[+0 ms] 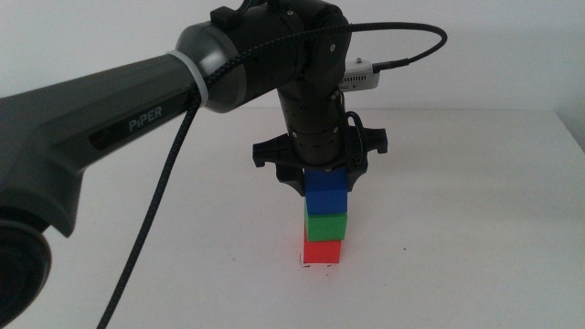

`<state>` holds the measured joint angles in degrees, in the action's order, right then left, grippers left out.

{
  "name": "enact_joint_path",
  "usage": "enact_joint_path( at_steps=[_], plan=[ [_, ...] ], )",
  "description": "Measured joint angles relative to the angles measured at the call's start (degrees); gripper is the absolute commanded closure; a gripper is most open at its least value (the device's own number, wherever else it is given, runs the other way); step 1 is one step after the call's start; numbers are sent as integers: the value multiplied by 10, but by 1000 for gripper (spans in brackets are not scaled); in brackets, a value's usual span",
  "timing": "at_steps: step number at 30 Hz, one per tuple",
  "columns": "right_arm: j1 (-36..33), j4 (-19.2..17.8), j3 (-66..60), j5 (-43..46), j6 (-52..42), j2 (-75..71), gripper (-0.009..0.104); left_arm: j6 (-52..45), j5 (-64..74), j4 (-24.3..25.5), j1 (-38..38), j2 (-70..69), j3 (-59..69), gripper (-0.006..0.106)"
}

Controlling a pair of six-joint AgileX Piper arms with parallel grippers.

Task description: Stack red cubes first, then green, then blue cubes in a specific spot.

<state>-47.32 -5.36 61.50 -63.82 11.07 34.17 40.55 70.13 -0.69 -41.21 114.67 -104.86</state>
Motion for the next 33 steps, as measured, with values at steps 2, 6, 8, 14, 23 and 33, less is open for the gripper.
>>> enact_joint_path(
  at_steps=[2, 6, 8, 14, 23, 33],
  plan=[
    [0, 0, 0, 0, 0, 0, 7, -4, 0, 0, 0, 0, 0, 46],
    [0, 0, 0, 0, 0, 0, 7, -13, 0, 7, 0, 0, 0, 19],
    [0, 0, 0, 0, 0, 0, 7, -16, 0, 7, 0, 0, 0, 6],
    [0, 0, 0, 0, 0, 0, 7, -30, 0, 14, 0, 0, 0, 7],
    [0, 0, 0, 0, 0, 0, 7, -90, -2, 47, 0, -125, -14, 7],
    [0, 0, 0, 1, 0, 0, 7, -270, -7, 104, 114, -420, 104, 7]
  ],
)
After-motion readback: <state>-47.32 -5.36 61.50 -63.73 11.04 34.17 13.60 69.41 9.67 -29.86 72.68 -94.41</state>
